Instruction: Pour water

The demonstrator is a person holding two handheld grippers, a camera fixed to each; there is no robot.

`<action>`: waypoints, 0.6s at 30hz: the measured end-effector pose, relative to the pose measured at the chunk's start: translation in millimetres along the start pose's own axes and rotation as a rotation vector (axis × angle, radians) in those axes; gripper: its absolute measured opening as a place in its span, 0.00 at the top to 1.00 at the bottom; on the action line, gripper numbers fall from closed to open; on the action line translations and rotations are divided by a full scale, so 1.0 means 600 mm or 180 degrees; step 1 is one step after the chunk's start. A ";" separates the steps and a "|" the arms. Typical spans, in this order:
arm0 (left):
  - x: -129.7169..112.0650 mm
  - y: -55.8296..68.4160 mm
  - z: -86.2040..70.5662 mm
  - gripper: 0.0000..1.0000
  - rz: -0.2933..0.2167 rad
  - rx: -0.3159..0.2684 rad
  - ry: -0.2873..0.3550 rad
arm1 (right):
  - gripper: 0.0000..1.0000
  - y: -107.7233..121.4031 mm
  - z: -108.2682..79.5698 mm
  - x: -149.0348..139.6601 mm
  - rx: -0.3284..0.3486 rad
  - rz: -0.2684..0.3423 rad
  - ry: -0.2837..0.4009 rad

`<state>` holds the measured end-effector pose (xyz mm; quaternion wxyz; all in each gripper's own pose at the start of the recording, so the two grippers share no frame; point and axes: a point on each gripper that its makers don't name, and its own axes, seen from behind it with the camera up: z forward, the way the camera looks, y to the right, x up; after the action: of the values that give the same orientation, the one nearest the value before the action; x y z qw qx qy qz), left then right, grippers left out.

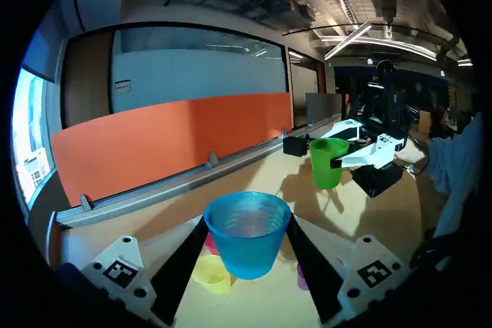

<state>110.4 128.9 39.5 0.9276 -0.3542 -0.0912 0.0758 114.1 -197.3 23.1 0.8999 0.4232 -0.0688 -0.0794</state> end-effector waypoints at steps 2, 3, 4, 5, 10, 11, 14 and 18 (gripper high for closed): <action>-0.008 0.002 0.001 0.12 0.0009 -0.0012 -0.0043 | 0.08 0.000 -0.001 -0.005 0.0008 -0.0011 -0.0039; -0.013 0.004 0.001 0.12 0.0013 -0.0020 -0.0068 | 0.08 0.000 -0.001 -0.008 0.0011 -0.0017 -0.0062; -0.018 0.006 0.002 0.12 0.0018 -0.0028 -0.0091 | 0.08 0.000 -0.001 -0.012 0.0013 -0.0022 -0.0083; -0.022 0.008 0.002 0.12 0.0022 -0.0036 -0.0113 | 0.08 0.000 -0.001 -0.015 0.0016 -0.0028 -0.0104; -0.048 0.015 0.005 0.11 0.0055 -0.0061 -0.0231 | 0.08 0.002 -0.002 -0.035 0.0033 -0.0065 -0.0227; -0.053 0.015 0.006 0.11 0.0062 -0.0061 -0.0253 | 0.08 0.002 -0.002 -0.039 0.0037 -0.0070 -0.0250; -0.068 0.018 0.007 0.12 0.0076 -0.0068 -0.0322 | 0.08 0.003 -0.002 -0.051 0.0051 -0.0082 -0.0318; -0.085 0.025 0.008 0.12 0.0090 -0.0094 -0.0406 | 0.08 0.001 -0.004 -0.066 0.0083 -0.0099 -0.0404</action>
<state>58.7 132.3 27.2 0.9134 -0.3636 -0.1462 0.1099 76.1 -186.8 19.8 0.8868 0.4300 -0.1202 -0.1191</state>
